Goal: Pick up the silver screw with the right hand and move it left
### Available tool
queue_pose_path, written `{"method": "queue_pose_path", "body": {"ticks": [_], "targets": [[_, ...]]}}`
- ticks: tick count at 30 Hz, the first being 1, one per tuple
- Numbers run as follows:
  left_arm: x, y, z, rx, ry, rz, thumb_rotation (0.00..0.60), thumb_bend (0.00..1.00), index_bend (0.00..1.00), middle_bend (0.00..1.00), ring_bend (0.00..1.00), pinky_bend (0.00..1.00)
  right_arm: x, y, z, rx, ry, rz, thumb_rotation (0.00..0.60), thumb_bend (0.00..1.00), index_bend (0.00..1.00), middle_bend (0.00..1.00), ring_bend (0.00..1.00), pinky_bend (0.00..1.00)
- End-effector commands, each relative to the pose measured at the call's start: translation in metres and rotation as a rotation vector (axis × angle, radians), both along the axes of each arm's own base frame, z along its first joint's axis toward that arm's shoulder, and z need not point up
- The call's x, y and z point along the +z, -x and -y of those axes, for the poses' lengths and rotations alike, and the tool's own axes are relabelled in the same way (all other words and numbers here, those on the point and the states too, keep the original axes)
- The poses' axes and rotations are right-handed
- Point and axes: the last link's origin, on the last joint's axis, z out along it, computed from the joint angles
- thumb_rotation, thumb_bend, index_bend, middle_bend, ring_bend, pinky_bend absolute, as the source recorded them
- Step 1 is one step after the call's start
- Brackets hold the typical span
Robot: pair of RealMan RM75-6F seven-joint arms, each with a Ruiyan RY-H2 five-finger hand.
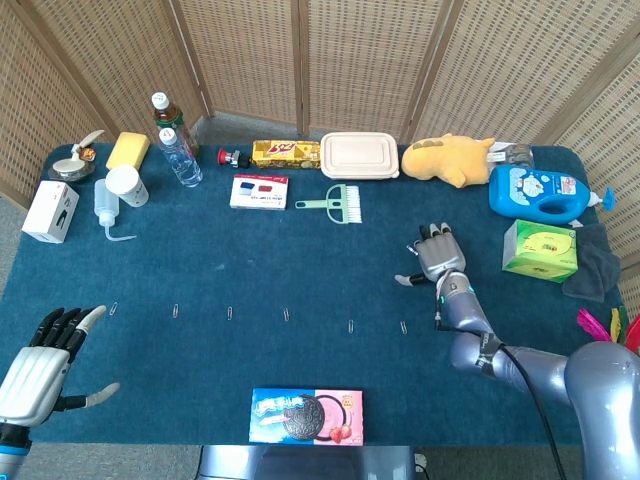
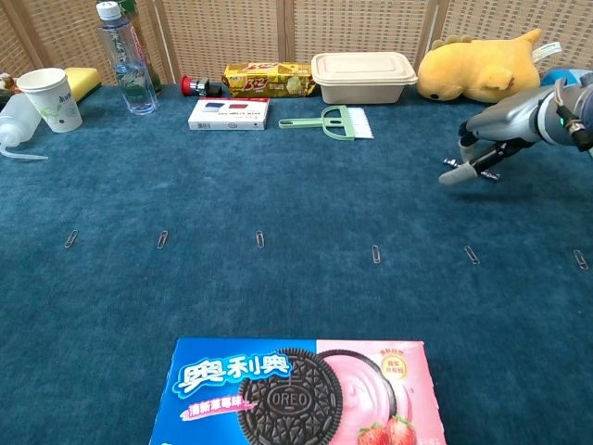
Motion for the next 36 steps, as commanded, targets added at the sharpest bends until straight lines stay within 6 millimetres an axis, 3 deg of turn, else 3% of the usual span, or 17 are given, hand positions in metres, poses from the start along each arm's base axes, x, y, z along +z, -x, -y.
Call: {"method": "queue_pose_path", "body": {"ticks": [1, 9, 19, 25, 27, 31, 33, 36], "targets": [[0.000, 0.000, 0.000, 0.000, 0.000, 0.000, 0.425, 0.20, 0.05, 0.12, 0.08, 0.03, 0.000, -0.002, -0.008, 0.007, -0.022, 0.002, 0.063, 0.25, 0.27, 0.00, 0.00, 0.10], [0.001, 0.002, 0.001, -0.001, -0.006, 0.001, 0.423, 0.20, 0.04, 0.12, 0.08, 0.03, 0.003, -0.006, -0.024, 0.033, -0.053, 0.005, 0.061, 0.25, 0.26, 0.00, 0.00, 0.10], [0.001, 0.001, 0.003, -0.004, -0.006, 0.010, 0.426, 0.20, 0.04, 0.12, 0.08, 0.03, 0.021, -0.019, -0.022, 0.074, 0.015, 0.110, 0.068, 0.25, 0.24, 0.00, 0.00, 0.13], [0.000, 0.000, 0.004, -0.010, -0.009, 0.014, 0.426, 0.20, 0.04, 0.12, 0.08, 0.03, 0.037, -0.030, -0.031, 0.149, 0.091, 0.359, 0.091, 0.25, 0.16, 0.01, 0.02, 0.29], [0.000, 0.000, 0.004, -0.011, -0.013, 0.016, 0.426, 0.20, 0.04, 0.12, 0.08, 0.03, 0.042, -0.032, -0.032, 0.182, 0.115, 0.447, 0.092, 0.25, 0.15, 0.05, 0.07, 0.36], [0.000, 0.001, 0.006, -0.009, -0.016, 0.019, 0.426, 0.20, 0.04, 0.12, 0.08, 0.03, 0.052, -0.034, -0.034, 0.253, 0.151, 0.581, 0.091, 0.25, 0.16, 0.21, 0.30, 0.63], [0.001, 0.001, 0.007, -0.010, -0.020, 0.021, 0.426, 0.20, 0.04, 0.12, 0.08, 0.03, 0.056, -0.035, -0.034, 0.275, 0.167, 0.662, 0.093, 0.25, 0.18, 0.31, 0.46, 0.77], [0.001, 0.001, 0.007, -0.010, -0.022, 0.022, 0.427, 0.20, 0.04, 0.12, 0.08, 0.03, 0.060, -0.031, -0.033, 0.305, 0.165, 0.695, 0.092, 0.25, 0.24, 0.58, 0.67, 0.90]]}}
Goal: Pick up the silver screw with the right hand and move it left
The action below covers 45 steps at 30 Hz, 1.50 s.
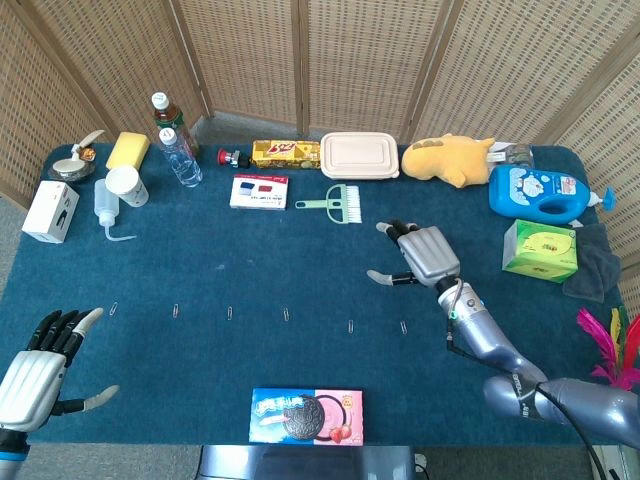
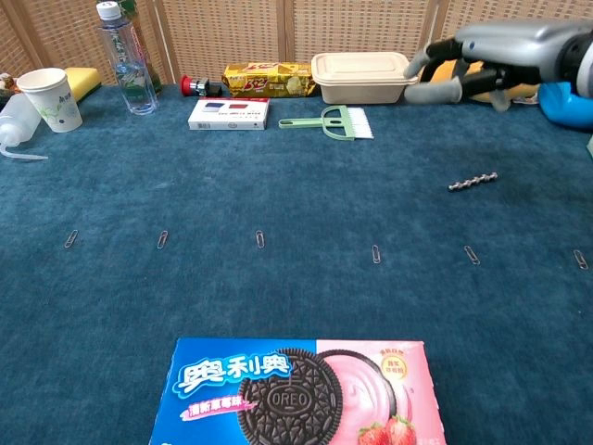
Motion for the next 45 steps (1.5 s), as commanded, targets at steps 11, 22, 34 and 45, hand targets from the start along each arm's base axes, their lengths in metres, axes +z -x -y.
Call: {"method": "queue_pose_path", "body": {"ticks": [11, 22, 34, 45], "targets": [[0.000, -0.002, 0.000, -0.010, 0.001, 0.003, 0.425, 0.20, 0.04, 0.12, 0.08, 0.03, 0.016, 0.017, 0.013, 0.034, 0.010, 0.006, 0.202, 0.24, 0.40, 0.97, 1.00, 1.00], [0.002, -0.001, 0.000, -0.004, -0.002, -0.005, 0.426, 0.20, 0.04, 0.12, 0.08, 0.03, 0.003, 0.020, 0.020, 0.009, -0.048, -0.181, 0.577, 0.30, 0.11, 0.85, 0.90, 0.99], [0.002, -0.003, -0.003, -0.010, -0.006, -0.007, 0.428, 0.20, 0.04, 0.12, 0.08, 0.03, -0.015, 0.023, 0.028, -0.024, -0.083, -0.271, 0.600, 0.39, 0.40, 0.87, 0.91, 0.99], [0.003, -0.002, -0.003, -0.010, -0.011, -0.009, 0.428, 0.20, 0.04, 0.12, 0.08, 0.03, -0.026, 0.027, 0.030, -0.023, -0.073, -0.324, 0.591, 0.39, 0.50, 0.87, 0.91, 0.99]]}}
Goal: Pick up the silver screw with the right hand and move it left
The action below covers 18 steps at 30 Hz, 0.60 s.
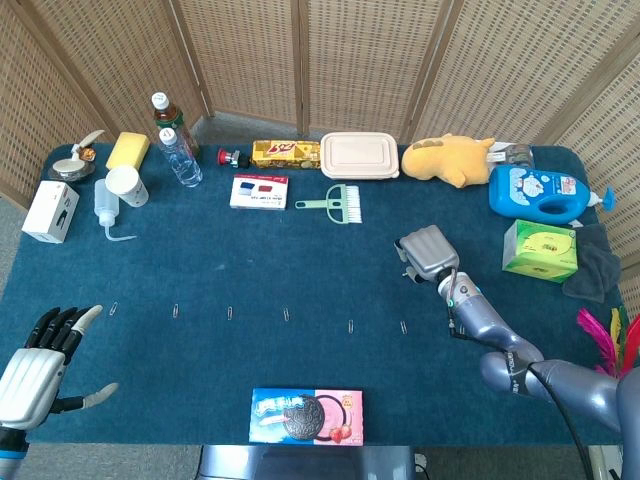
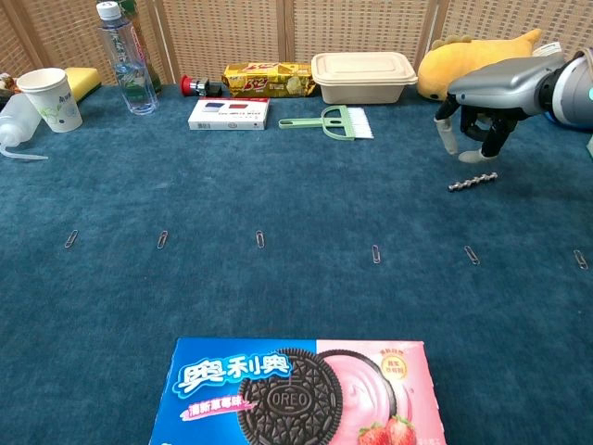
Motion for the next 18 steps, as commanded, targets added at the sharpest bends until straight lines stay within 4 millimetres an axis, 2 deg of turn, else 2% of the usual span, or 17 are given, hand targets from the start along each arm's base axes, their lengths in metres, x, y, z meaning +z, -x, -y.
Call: {"method": "queue_pose_path", "body": {"ticks": [1, 18], "targets": [[0.000, 0.000, 0.000, 0.001, -0.001, 0.000, 0.428, 0.20, 0.04, 0.12, 0.08, 0.03, -0.001, 0.000, 0.001, 0.000, 0.002, -0.004, 0.591, 0.39, 0.49, 0.87, 0.91, 0.99], [0.002, 0.002, 0.000, 0.003, -0.007, -0.003, 0.427, 0.20, 0.04, 0.12, 0.08, 0.03, -0.020, 0.010, 0.002, 0.013, 0.001, -0.088, 0.592, 0.39, 0.48, 0.87, 0.91, 0.99]]}}
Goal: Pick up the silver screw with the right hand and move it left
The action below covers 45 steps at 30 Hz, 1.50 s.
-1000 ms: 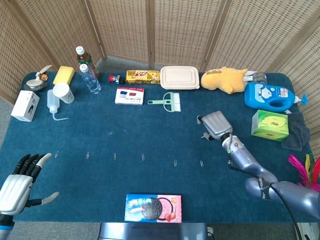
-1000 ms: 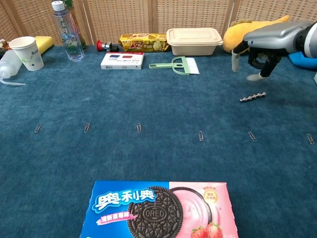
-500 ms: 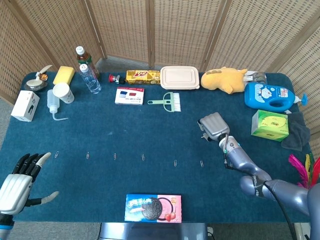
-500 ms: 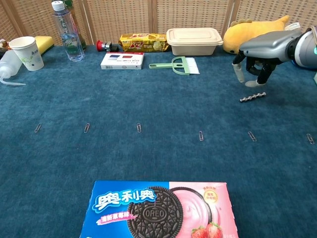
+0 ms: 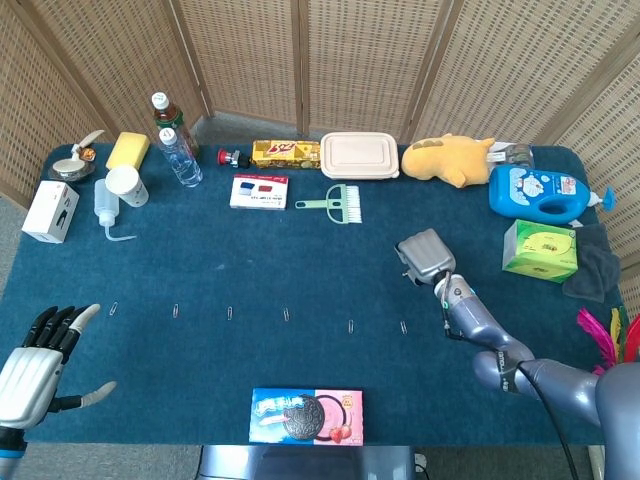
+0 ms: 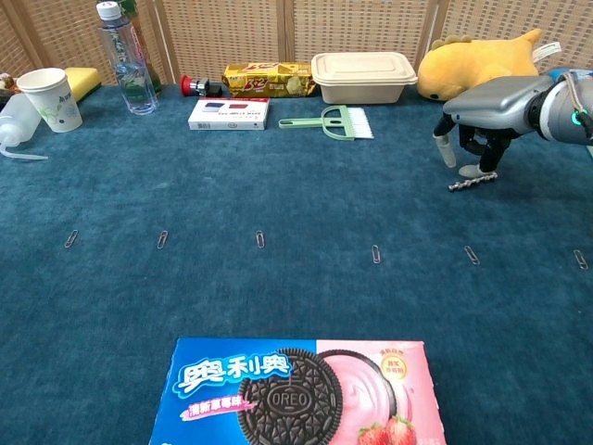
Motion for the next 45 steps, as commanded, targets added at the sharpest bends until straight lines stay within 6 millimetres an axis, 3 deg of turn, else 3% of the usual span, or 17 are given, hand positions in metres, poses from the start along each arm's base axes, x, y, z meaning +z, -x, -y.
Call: {"method": "queue_pose_path", "body": {"ticks": [1, 32, 41, 45], "targets": [[0.000, 0.000, 0.000, 0.000, 0.000, 0.000, 0.428, 0.20, 0.04, 0.12, 0.08, 0.03, -0.002, 0.000, 0.000, 0.007, 0.003, -0.009, 0.592, 0.39, 0.48, 0.87, 0.91, 0.99], [0.000, -0.001, 0.000, -0.007, 0.005, 0.014, 0.428, 0.20, 0.04, 0.12, 0.08, 0.03, -0.009, 0.025, -0.002, 0.069, 0.017, -0.156, 0.600, 0.39, 0.47, 0.86, 0.90, 0.99], [0.002, -0.002, -0.001, -0.012, -0.001, 0.012, 0.424, 0.20, 0.04, 0.12, 0.08, 0.03, -0.009, 0.026, -0.004, 0.079, 0.024, -0.153, 0.600, 0.41, 0.27, 0.83, 0.88, 0.98], [0.002, -0.002, -0.001, -0.013, -0.004, 0.012, 0.425, 0.20, 0.04, 0.12, 0.08, 0.03, -0.009, 0.023, -0.004, 0.088, 0.023, -0.150, 0.600, 0.41, 0.31, 0.83, 0.87, 0.98]]}}
